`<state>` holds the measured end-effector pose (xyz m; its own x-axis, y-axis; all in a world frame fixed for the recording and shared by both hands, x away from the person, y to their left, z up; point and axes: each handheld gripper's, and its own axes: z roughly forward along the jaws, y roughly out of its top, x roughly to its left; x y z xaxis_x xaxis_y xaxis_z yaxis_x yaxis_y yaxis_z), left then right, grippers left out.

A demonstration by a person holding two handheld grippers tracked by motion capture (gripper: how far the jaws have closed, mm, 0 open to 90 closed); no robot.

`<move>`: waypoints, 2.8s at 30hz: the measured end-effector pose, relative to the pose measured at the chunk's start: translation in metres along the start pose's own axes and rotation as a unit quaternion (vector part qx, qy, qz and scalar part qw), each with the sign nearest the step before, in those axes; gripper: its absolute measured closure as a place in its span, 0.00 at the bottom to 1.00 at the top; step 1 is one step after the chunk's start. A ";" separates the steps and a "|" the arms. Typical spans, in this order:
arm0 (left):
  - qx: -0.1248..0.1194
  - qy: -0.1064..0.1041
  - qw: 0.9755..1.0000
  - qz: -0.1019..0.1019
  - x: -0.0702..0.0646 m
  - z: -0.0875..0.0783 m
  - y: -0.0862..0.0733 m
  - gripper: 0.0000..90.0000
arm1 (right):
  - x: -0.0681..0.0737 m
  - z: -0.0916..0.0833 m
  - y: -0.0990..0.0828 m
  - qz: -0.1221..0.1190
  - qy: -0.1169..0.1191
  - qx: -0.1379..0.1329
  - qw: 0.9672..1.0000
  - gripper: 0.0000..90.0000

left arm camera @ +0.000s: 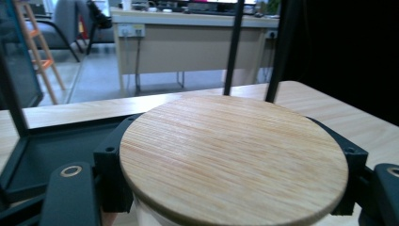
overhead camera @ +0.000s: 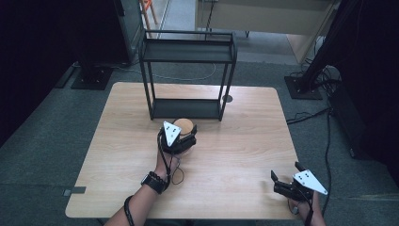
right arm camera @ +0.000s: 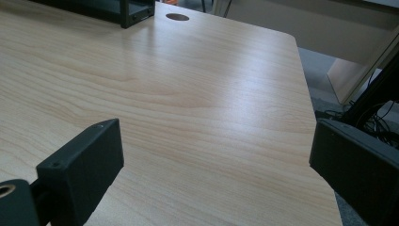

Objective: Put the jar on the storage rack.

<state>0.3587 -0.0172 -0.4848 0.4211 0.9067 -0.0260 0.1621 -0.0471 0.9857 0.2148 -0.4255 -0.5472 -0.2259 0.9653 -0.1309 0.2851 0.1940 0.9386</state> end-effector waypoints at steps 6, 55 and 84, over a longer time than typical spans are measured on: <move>0.011 0.023 1.000 -0.008 0.009 0.012 0.005 0.27 | 0.000 0.000 0.000 0.001 0.000 0.000 1.000 0.03; 0.032 0.077 0.997 -0.009 0.039 0.105 0.042 0.27 | 0.000 -0.001 0.000 0.004 0.003 -0.005 1.000 0.03; 0.040 0.071 0.996 -0.020 0.053 0.130 0.042 0.19 | -0.001 -0.001 0.000 0.006 0.001 -0.005 1.000 0.03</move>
<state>0.5035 -0.0257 -0.4667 0.2828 0.9585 -0.0352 0.2496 -0.0381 0.9676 0.2144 -0.4266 -0.5471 -0.2250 0.9671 -0.1184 0.2779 0.1802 0.9436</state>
